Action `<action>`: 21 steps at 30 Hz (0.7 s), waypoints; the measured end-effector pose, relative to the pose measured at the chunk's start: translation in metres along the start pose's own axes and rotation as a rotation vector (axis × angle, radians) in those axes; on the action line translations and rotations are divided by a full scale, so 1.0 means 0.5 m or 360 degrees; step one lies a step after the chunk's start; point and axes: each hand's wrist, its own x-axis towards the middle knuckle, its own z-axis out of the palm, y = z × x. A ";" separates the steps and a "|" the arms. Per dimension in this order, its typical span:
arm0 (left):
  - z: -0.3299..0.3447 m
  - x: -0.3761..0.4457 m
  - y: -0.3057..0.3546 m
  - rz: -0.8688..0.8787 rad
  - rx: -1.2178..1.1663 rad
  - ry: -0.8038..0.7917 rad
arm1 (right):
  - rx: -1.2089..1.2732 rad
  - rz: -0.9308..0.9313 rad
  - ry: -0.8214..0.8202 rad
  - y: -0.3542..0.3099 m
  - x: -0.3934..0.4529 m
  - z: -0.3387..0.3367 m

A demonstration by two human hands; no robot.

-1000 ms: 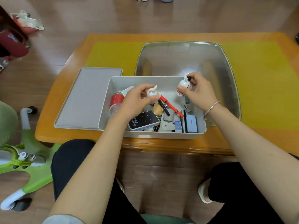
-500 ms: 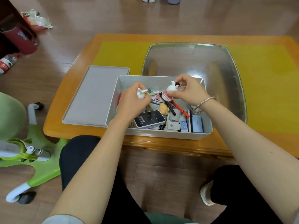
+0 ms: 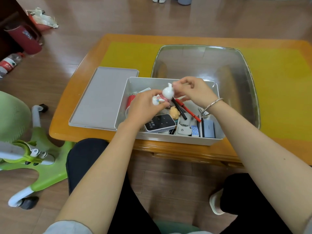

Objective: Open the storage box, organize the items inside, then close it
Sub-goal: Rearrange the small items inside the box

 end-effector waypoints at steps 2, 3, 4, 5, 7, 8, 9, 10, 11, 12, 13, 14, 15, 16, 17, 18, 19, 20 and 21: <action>-0.016 -0.001 -0.016 -0.0079 -0.0067 0.0148 | -0.0222 0.0155 0.0078 0.013 0.016 -0.009; -0.027 -0.001 -0.024 -0.0117 -0.0102 0.0234 | -0.0528 0.0253 0.0060 0.026 0.023 -0.010; -0.038 -0.001 -0.031 -0.0147 -0.0127 0.0318 | -0.0831 0.0364 -0.0019 0.041 0.026 -0.008; -0.049 -0.002 -0.039 -0.0166 -0.0144 0.0398 | -0.1056 0.0476 -0.0135 0.053 0.026 -0.001; -0.066 -0.005 -0.052 -0.0198 -0.0172 0.0511 | -0.1188 0.0602 -0.0272 0.073 0.022 0.023; -0.071 -0.008 -0.058 -0.0215 -0.0178 0.0544 | -0.1158 0.0606 -0.0267 0.081 0.024 0.032; -0.072 -0.011 -0.063 -0.0228 -0.0174 0.0566 | -0.1122 0.0588 -0.0236 0.087 0.027 0.038; -0.072 -0.013 -0.070 -0.0241 -0.0163 0.0580 | -0.1100 0.0548 -0.0206 0.090 0.030 0.042; -0.070 -0.015 -0.076 -0.0254 -0.0157 0.0592 | -0.1106 0.0508 -0.0189 0.091 0.031 0.044; -0.066 -0.017 -0.081 -0.0269 -0.0156 0.0607 | -0.1130 0.0485 -0.0182 0.088 0.031 0.044; -0.063 -0.018 -0.084 -0.0285 -0.0153 0.0628 | -0.1160 0.0481 -0.0181 0.085 0.032 0.043; -0.060 -0.019 -0.087 -0.0296 -0.0149 0.0652 | -0.1179 0.0485 -0.0175 0.082 0.032 0.040; -0.056 -0.021 -0.090 -0.0300 -0.0150 0.0675 | -0.1180 0.0483 -0.0152 0.081 0.035 0.037; -0.053 -0.023 -0.092 -0.0298 -0.0162 0.0693 | -0.1155 0.0473 -0.0105 0.078 0.036 0.034; -0.051 -0.024 -0.094 -0.0296 -0.0179 0.0703 | -0.1100 0.0456 -0.0037 0.074 0.036 0.031; -0.050 -0.026 -0.095 -0.0296 -0.0191 0.0711 | -0.1022 0.0428 0.0037 0.068 0.036 0.028; -0.049 -0.026 -0.097 -0.0295 -0.0194 0.0718 | -0.0943 0.0384 0.0100 0.060 0.036 0.028; -0.049 -0.026 -0.099 -0.0291 -0.0194 0.0725 | -0.0869 0.0335 0.0138 0.050 0.037 0.030; -0.051 -0.025 -0.100 -0.0287 -0.0196 0.0732 | -0.0802 0.0281 0.0148 0.037 0.038 0.035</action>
